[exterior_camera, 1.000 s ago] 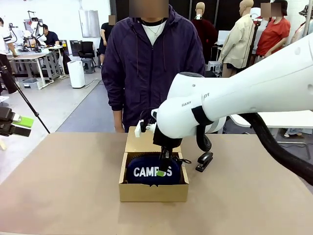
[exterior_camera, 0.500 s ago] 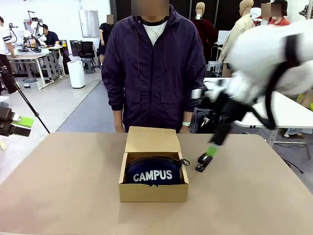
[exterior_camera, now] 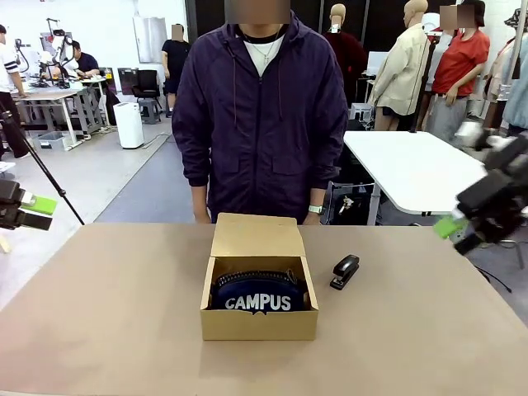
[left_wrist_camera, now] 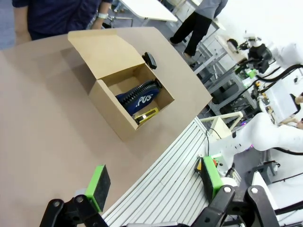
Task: Pack the items into the box.
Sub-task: Pick up the item indicated by the person and place it inside the Mailer Box.
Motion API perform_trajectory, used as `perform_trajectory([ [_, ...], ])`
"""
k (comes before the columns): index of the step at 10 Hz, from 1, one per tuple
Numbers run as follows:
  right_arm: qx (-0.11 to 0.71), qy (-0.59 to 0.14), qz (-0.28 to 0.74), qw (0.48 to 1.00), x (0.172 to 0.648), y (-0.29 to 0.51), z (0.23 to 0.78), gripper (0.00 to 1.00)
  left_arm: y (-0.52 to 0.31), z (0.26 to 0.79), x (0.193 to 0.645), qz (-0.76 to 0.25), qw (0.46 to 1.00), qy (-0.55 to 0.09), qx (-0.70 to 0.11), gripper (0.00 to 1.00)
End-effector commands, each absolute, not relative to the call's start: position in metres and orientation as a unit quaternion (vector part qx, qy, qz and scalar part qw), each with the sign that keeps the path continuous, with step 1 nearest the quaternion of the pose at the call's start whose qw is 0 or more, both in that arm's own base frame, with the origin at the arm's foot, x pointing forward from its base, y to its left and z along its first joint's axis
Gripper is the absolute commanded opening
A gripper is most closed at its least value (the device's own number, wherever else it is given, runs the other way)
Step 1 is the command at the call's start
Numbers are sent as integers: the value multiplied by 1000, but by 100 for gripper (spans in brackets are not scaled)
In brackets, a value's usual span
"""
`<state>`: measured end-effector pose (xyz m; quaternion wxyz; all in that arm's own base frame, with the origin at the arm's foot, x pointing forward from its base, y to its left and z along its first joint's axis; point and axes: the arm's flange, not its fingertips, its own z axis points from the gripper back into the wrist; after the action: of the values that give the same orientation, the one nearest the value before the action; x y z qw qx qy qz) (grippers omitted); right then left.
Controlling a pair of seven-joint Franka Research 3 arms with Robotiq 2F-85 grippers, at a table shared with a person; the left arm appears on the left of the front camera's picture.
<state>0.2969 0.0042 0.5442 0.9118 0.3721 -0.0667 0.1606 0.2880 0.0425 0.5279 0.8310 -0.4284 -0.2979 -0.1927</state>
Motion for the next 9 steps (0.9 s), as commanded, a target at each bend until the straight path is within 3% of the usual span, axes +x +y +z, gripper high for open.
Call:
perform_trajectory([
  [1, 544, -241, -92, 798, 258, -46, 516, 100, 44, 528, 288, -200, 828, -300, -429, 100],
  [3, 606, -254, -138, 741, 260, -86, 473, 100, 44, 528, 288, -200, 828, -300, -429, 100],
  [4, 603, -247, -133, 747, 273, -86, 457, 100, 44, 528, 288, -200, 828, -300, -429, 100],
  [5, 510, -135, -24, 849, 256, -90, 502, 100, 44, 528, 288, -200, 828, -300, -429, 100],
  [9, 510, -135, -24, 849, 256, -90, 502, 100, 44, 528, 288, -200, 828, -300, -429, 100],
])
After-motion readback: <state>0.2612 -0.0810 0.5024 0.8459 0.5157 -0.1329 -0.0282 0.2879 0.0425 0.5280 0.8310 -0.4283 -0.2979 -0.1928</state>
